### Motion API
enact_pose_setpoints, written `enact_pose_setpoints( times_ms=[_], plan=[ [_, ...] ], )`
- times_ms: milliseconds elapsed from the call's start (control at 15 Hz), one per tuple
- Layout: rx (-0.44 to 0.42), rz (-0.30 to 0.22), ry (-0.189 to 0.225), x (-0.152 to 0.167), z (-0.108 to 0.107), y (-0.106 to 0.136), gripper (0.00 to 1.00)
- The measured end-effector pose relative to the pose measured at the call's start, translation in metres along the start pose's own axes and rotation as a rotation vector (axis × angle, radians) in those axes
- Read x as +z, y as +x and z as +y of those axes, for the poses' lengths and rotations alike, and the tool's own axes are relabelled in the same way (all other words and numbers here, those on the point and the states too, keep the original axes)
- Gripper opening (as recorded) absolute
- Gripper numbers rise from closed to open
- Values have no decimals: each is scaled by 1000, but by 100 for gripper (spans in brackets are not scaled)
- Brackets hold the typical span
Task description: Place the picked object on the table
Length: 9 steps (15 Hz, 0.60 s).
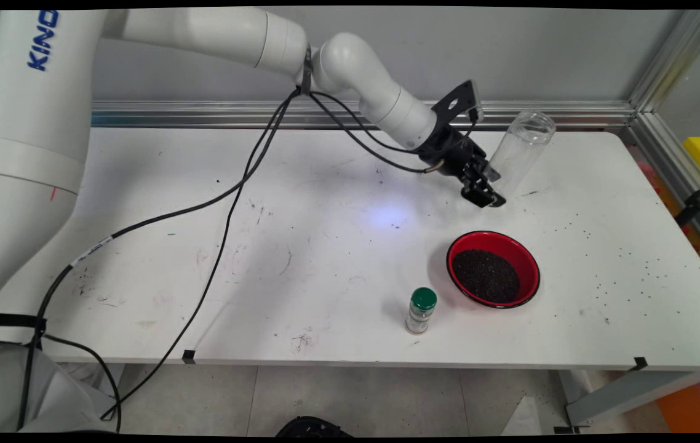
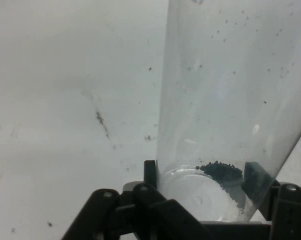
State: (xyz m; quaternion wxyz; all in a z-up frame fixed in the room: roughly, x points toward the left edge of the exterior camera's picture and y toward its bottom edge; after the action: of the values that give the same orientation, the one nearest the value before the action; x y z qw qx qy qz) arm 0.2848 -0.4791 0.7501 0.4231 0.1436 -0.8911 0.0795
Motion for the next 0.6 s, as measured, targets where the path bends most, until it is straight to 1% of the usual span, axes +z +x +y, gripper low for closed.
enact_pose_setpoints(
  times_ms=[267, 600],
  plan=[
    [-33, -15, 3, 6, 2, -15, 0],
    [-46, -45, 1, 8, 5, -35, 0]
  ],
)
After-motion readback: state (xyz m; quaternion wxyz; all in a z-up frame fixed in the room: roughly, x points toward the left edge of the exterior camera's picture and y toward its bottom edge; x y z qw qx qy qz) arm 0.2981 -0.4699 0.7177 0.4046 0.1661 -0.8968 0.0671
